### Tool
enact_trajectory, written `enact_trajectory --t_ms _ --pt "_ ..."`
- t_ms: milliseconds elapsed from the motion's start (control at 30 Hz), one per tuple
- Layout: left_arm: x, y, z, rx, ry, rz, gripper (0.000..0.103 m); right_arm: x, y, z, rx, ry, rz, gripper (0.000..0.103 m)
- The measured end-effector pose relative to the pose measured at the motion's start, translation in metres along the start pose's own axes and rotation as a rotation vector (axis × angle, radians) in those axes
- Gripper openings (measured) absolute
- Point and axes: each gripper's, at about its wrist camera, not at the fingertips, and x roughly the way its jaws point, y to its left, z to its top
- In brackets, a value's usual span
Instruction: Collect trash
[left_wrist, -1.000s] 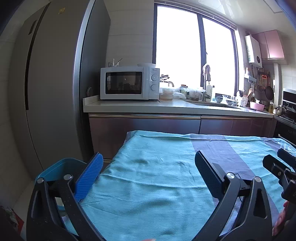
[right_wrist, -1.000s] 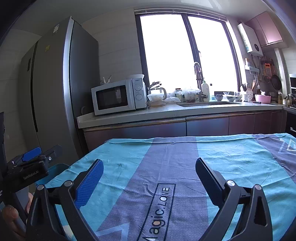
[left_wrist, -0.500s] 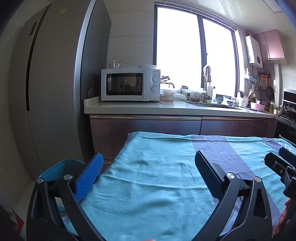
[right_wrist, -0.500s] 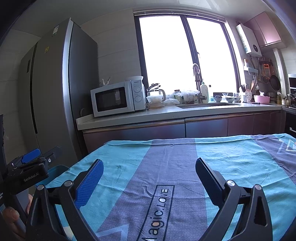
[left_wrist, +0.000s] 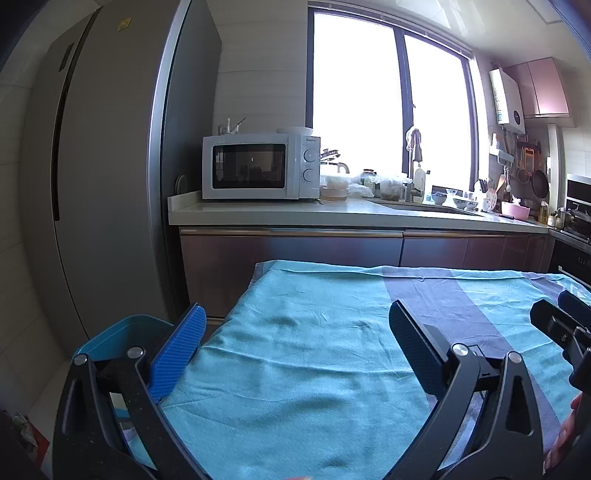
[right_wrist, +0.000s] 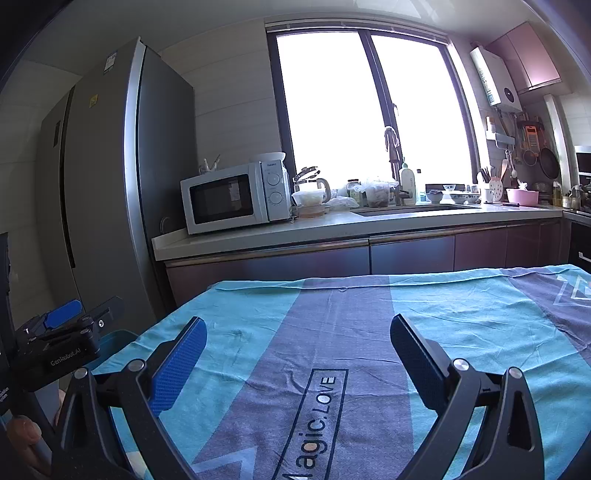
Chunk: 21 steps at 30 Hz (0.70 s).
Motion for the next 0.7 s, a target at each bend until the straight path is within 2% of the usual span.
enact_trajectory --t_ms 700 --pt "0.0005 -0.0009 -0.0007 0.003 0.001 0.007 0.097 0.0023 -0.0032 0.0036 0.002 -0.008 -0.006 0.096"
